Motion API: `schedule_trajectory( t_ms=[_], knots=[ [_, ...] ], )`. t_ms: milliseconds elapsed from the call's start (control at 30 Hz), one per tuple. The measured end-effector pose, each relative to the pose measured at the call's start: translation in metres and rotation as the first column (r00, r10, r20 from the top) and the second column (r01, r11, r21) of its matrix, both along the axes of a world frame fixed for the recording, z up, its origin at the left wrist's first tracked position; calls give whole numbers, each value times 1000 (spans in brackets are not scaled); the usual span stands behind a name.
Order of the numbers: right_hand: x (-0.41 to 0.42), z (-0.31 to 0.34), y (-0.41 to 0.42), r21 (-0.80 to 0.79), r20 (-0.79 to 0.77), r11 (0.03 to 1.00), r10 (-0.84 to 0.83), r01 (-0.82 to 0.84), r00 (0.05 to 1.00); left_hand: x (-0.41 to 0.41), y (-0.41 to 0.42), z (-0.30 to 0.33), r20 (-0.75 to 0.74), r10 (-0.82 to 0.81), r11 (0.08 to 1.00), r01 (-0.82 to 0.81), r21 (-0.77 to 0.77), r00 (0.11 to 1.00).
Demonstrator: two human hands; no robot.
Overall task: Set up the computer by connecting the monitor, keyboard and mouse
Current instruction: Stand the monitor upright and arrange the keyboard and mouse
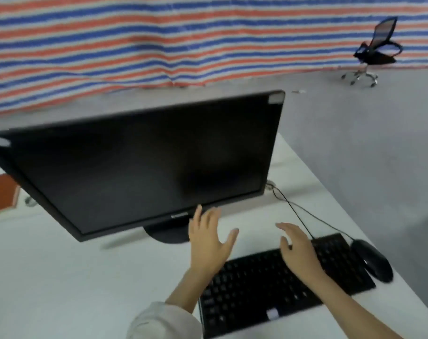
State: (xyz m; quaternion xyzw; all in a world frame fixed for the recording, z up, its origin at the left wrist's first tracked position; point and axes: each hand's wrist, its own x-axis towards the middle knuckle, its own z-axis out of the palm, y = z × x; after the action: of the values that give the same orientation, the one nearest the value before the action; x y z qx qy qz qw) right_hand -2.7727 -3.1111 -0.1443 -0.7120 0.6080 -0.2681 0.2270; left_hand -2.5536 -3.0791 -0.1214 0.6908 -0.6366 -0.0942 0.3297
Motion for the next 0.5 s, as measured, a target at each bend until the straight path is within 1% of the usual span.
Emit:
schedule_trajectory(
  t_ms=[33, 67, 133, 167, 233, 267, 300, 400, 500],
  knots=[
    [-28, -13, 2, 55, -58, 997, -49, 52, 997, -21, 11, -16, -33, -21, 986, 26, 166, 999],
    [-56, -22, 2, 104, -118, 987, -108, 120, 987, -41, 20, -32, -42, -45, 944, 56, 324, 998],
    [-111, -37, -5, 214, -299, 941, -193, 262, 935, -88, 28, -57, 6, -123, 828, 100, 552, 992],
    [-132, -43, -10, 227, -382, 922, -212, 314, 900, -104, 28, -66, 38, -148, 780, 93, 619, 988],
    [-164, -50, -19, 229, -487, 901, -222, 369, 845, -133, 26, -79, 117, -191, 727, 60, 684, 974],
    [-178, -55, -24, 242, -506, 888, -227, 390, 832, -147, 22, -84, 154, -202, 708, 36, 705, 967],
    [-182, -57, -29, 262, -511, 881, -220, 394, 831, -148, 18, -86, 182, -202, 705, 14, 709, 962],
    [-197, -65, -46, 400, -457, 823, -202, 404, 866, -160, 2, -93, 218, -201, 677, -25, 736, 955],
    [-196, -69, -44, 430, -435, 799, -223, 420, 872, -162, -5, -95, 196, -121, 676, -64, 734, 973]
  ],
)
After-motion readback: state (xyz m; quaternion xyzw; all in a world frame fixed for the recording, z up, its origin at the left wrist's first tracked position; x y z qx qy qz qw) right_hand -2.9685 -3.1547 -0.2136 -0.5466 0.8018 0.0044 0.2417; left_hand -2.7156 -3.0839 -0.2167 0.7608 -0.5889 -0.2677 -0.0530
